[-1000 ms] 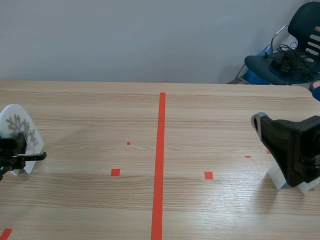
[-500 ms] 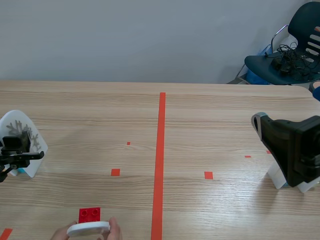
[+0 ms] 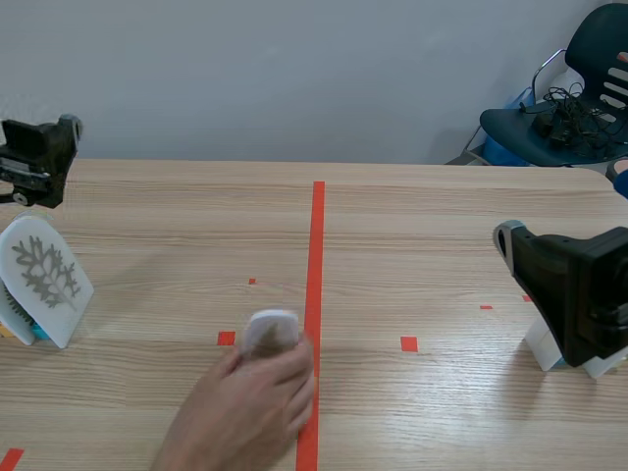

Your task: Do the leaf sorting experiment

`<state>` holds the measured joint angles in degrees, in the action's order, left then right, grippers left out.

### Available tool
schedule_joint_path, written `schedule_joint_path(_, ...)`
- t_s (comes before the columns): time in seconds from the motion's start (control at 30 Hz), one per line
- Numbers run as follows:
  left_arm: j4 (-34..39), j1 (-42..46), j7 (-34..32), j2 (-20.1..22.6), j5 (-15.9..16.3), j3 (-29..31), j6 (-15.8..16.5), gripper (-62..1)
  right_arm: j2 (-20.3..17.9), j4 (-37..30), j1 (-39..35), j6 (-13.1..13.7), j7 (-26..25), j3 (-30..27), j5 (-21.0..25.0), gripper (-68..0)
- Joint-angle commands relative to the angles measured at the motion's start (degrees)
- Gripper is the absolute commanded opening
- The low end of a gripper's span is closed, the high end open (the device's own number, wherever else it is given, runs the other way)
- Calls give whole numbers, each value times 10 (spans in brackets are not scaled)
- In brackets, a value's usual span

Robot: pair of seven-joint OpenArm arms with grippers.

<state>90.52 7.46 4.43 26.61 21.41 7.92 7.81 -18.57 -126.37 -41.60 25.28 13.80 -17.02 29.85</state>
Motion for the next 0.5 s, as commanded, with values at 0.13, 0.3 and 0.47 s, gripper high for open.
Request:
schedule_joint_path(0.13,51,39,6,-1,71,4,129,14,-2,-3,8,-3,-10,-3,4,4)
schedule_joint_path(0.3,102,90,6,-2,84,4,219,14,-2,-3,8,-3,-10,-3,4,4)
schedule_joint_path(0.47,170,139,6,-2,84,4,249,14,-2,-3,8,-3,-10,-3,4,4)
